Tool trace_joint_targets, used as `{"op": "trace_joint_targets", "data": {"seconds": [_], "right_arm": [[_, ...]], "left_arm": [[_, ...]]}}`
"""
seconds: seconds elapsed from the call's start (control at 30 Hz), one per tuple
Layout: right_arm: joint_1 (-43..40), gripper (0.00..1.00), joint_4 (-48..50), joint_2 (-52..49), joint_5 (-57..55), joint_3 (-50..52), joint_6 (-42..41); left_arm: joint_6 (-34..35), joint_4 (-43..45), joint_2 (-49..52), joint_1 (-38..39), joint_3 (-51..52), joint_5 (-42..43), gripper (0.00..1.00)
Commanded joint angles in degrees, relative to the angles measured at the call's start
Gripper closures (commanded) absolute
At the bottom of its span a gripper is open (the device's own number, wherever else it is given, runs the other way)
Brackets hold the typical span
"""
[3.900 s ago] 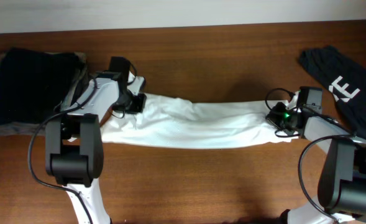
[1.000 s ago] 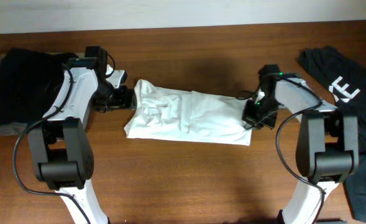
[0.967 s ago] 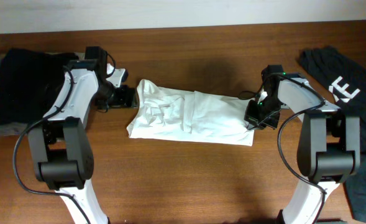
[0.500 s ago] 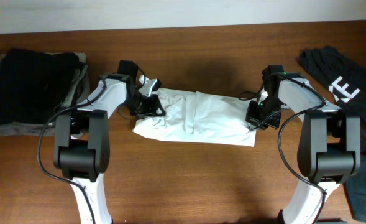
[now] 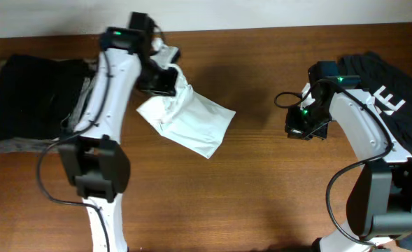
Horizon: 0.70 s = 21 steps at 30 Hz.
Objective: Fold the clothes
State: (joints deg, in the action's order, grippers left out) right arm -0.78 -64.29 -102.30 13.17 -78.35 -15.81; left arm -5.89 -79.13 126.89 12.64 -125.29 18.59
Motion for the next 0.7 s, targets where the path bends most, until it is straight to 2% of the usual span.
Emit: {"op": "trace_joint_targets", "data": {"seconds": [0.0,0.03,0.07,0.1,0.13,0.17,0.2,0.27,0.3,0.37,0.4,0.43,0.47,0.5,0.57,0.6,0.63,0.67], "right_arm": [[-0.37,0.96,-0.02,1.25,0.59,-0.76,0.61],[-0.37,0.96,-0.02,1.25,0.59,-0.76,0.61],[-0.37,0.96,-0.04,1.25,0.59,-0.76,0.61],[-0.37,0.96,-0.09,1.25,0.59,-0.76,0.61],[-0.37,0.96,-0.04,1.25,0.57,-0.76,0.61],[-0.37,0.96,-0.04,1.25,0.57,-0.76,0.61],[-0.37,0.96,-0.04,1.25,0.59,-0.74,0.61],[-0.37,0.96,0.37,1.25,3.28,-0.74,2.43],[-0.13,0.94,1.81,1.25,9.99,-0.74,7.17],[2.86,0.83,8.55,1.22,17.46,-0.74,9.81],[5.88,0.78,14.56,1.20,17.70,-0.72,9.79],[9.44,0.71,19.37,0.83,17.70,-0.72,9.33],[12.96,0.69,23.89,-0.11,17.68,-0.72,9.05],[17.16,0.68,29.03,-1.84,17.70,-0.72,5.68],[22.84,0.82,33.64,-6.38,12.81,-0.72,-0.15],[24.65,0.91,34.40,-9.51,10.19,-0.72,-4.28],[25.18,0.94,34.80,-12.68,10.10,-0.72,-5.55],[25.07,0.96,34.36,-14.03,10.12,-0.72,-6.78]], "left_arm": [[-0.83,-0.22,4.42,7.54,-0.15,-7.52,0.99],[-0.83,-0.15,6.56,10.40,-0.15,-7.52,0.96],[-0.81,0.13,8.46,12.87,-0.15,-7.52,0.81],[-0.83,0.74,9.81,14.93,-0.15,-7.58,0.24],[-0.83,1.70,9.81,15.72,-0.44,-8.46,0.21],[-0.55,0.13,9.70,15.67,-3.26,-10.19,0.03],[0.02,-3.39,9.70,14.73,-9.51,-11.43,0.01],[0.02,-10.51,9.70,11.13,-24.59,-12.61,0.01],[0.02,-14.67,9.70,8.09,-33.22,-12.52,0.01],[0.00,-17.57,9.38,2.80,-40.30,-11.76,0.02],[0.02,-17.59,9.38,1.16,-40.26,-11.67,0.09],[-0.33,-17.59,9.38,-0.74,-38.86,-8.72,0.33],[-1.84,-17.57,9.40,-1.44,-36.96,-7.69,0.41],[-3.10,-17.57,9.40,-1.68,-33.24,-6.93,0.41],[-5.84,-17.11,9.40,-1.66,-24.74,-3.72,0.44],[-6.25,-15.72,9.40,-1.68,-18.91,-2.64,0.54],[-8.00,-12.37,9.40,-1.68,-9.77,1.20,0.64],[-8.76,-10.34,9.40,-1.66,-5.84,2.97,0.68]]}}
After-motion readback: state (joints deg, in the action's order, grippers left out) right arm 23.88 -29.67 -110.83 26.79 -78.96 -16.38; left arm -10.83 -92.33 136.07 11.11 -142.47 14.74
